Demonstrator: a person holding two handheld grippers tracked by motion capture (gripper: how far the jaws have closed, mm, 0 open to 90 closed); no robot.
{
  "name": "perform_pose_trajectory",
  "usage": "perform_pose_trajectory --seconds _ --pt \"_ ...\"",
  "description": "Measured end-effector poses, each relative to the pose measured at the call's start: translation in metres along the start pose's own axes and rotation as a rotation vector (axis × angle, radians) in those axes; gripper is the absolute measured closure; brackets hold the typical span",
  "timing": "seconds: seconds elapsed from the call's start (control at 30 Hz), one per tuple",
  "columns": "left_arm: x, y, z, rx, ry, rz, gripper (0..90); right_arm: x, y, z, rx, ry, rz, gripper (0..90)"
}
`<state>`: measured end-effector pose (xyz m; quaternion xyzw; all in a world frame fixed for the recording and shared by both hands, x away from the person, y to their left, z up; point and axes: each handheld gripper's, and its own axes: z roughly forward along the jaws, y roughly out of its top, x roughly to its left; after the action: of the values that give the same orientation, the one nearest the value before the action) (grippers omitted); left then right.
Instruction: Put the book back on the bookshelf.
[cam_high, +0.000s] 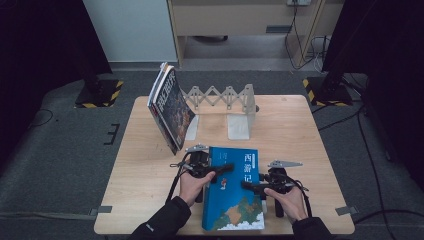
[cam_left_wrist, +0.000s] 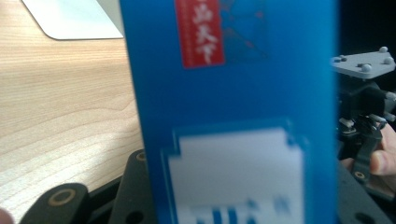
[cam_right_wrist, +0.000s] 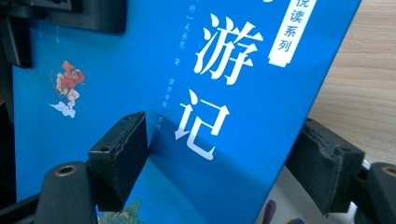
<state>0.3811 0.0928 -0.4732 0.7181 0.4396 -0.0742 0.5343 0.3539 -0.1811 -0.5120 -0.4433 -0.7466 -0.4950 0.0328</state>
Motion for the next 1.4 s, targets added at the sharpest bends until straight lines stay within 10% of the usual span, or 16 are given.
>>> perform_pose_trajectory --seconds 0.43,0.8,1.4 --pt "-0.007 0.010 -0.012 0.004 -0.021 0.007 60.7 0.001 0.003 -0.002 -0.022 0.035 -0.018 23.7" --pt "-0.030 0.033 -0.041 -0.045 -0.037 0.092 60.7 0.003 0.011 -0.018 -0.122 0.089 -0.042 26.2" --pt "-0.024 0.063 -0.110 -0.225 0.149 0.160 60.3 -0.020 0.010 -0.036 -0.115 -0.105 -0.072 26.3"
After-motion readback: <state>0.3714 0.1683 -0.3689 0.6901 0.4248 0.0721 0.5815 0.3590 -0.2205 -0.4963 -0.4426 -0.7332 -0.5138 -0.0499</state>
